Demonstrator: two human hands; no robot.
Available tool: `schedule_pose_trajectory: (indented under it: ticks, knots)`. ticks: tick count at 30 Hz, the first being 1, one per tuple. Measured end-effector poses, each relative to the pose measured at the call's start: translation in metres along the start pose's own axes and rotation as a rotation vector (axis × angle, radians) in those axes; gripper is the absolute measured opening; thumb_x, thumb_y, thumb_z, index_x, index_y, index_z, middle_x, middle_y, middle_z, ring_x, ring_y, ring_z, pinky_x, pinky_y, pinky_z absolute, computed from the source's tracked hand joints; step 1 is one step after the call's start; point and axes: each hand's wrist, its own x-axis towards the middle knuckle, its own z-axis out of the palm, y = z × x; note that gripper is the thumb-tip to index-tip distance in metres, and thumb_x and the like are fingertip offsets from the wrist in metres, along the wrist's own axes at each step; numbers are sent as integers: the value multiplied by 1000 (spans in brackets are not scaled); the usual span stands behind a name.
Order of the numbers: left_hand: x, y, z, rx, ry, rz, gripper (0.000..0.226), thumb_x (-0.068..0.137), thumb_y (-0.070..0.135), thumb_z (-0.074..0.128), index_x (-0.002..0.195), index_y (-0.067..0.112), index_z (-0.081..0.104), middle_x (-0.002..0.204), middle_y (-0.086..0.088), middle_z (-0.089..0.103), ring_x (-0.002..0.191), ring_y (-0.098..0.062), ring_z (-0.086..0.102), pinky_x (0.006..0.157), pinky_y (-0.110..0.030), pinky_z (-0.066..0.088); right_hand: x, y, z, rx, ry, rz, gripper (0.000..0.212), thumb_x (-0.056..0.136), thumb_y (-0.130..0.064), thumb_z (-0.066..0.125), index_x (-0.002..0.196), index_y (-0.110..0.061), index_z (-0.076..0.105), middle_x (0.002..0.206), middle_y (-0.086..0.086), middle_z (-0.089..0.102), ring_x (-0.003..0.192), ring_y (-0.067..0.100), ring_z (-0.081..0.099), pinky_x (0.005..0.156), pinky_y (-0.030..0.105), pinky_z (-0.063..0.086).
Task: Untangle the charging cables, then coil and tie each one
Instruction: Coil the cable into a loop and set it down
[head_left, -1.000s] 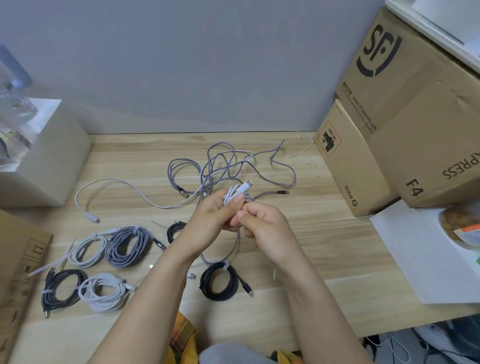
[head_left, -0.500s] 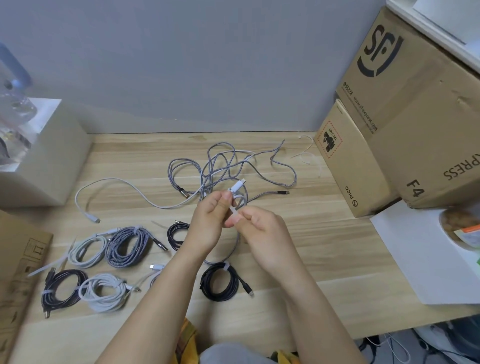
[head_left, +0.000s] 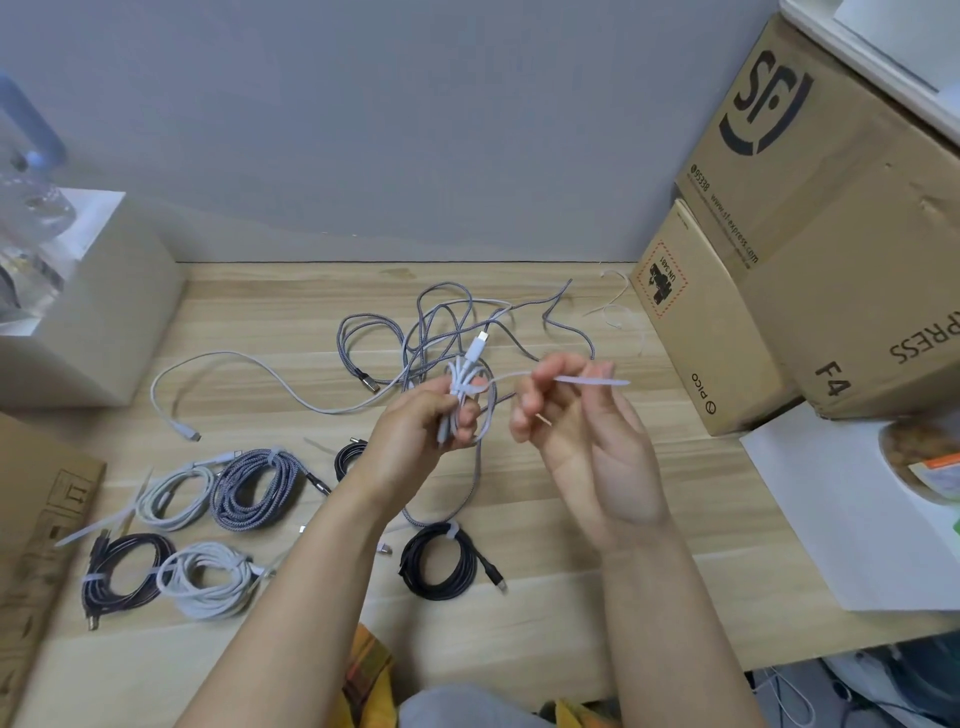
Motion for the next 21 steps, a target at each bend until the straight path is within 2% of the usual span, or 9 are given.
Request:
schedule_pose_trajectory:
  ticks: [3, 5, 7, 8, 11, 15, 17, 19, 21]
  knots:
    - [-1, 1, 0, 28, -55, 33, 29, 74, 14, 43, 96, 7, 60, 61, 3, 49, 56, -8, 45, 62, -20, 41, 1, 0, -1, -110, 105, -95, 36, 68, -63, 67, 68, -27, 65, 67, -12, 53, 62, 8, 47, 65, 21, 40]
    - [-1, 2, 1, 43, -65, 37, 31, 76, 14, 46, 101, 5, 61, 63, 3, 52, 57, -6, 47, 58, -15, 41, 1, -2, -3, -207, 172, -153, 39, 66, -65, 67, 60, -27, 61, 67, -14, 52, 66, 8, 47, 70, 22, 38]
    - [-2, 4, 1, 99, -62, 58, 30, 79, 16, 48, 103, 5, 61, 65, 4, 52, 58, -7, 46, 57, -15, 39, 0, -7, -4, -297, 214, -197, 35, 68, -58, 72, 58, -26, 61, 68, -13, 57, 76, 10, 56, 78, 23, 42]
    - [-3, 5, 0, 159, -63, 78, 28, 80, 17, 48, 102, 7, 62, 65, 4, 53, 58, -9, 45, 58, -16, 37, -1, -9, -5, -345, 227, -213, 28, 71, -48, 75, 58, -26, 63, 66, -11, 61, 78, 11, 62, 79, 22, 45]
    - [-8, 10, 2, 270, -52, 130, 19, 80, 19, 51, 95, 9, 59, 62, 4, 56, 56, -11, 43, 55, -19, 33, -2, -12, -7, -495, 300, -223, 21, 78, -18, 65, 59, -20, 58, 48, -7, 56, 55, 13, 61, 67, 25, 53]
    - [-13, 17, 9, 236, 11, 165, 13, 84, 7, 58, 91, 11, 48, 57, 1, 60, 49, -9, 46, 50, -14, 35, -2, -14, -8, -603, 327, -186, 24, 80, -15, 65, 60, -15, 52, 43, -6, 47, 39, 8, 42, 65, 42, 53]
    - [-15, 19, 13, 242, -1, 179, 12, 91, -4, 51, 90, 8, 48, 54, 1, 59, 48, -7, 45, 50, -12, 37, -2, -15, -8, -651, 316, -149, 29, 83, -13, 67, 61, -12, 49, 43, -6, 44, 37, 7, 36, 58, 49, 50]
    - [-17, 21, 16, 260, -18, 187, 13, 92, -6, 47, 89, 7, 49, 53, 2, 58, 49, -6, 47, 51, -12, 38, -2, -15, -7, -684, 309, -133, 30, 83, -11, 67, 60, -10, 48, 46, 5, 39, 36, 8, 32, 55, 52, 47]
    - [-19, 24, 18, 264, -34, 190, 13, 92, -5, 47, 89, 7, 49, 53, 3, 58, 50, -6, 49, 52, -13, 39, -3, -16, -6, -708, 304, -124, 30, 83, -8, 67, 59, -6, 48, 47, 7, 36, 36, 9, 31, 52, 52, 45]
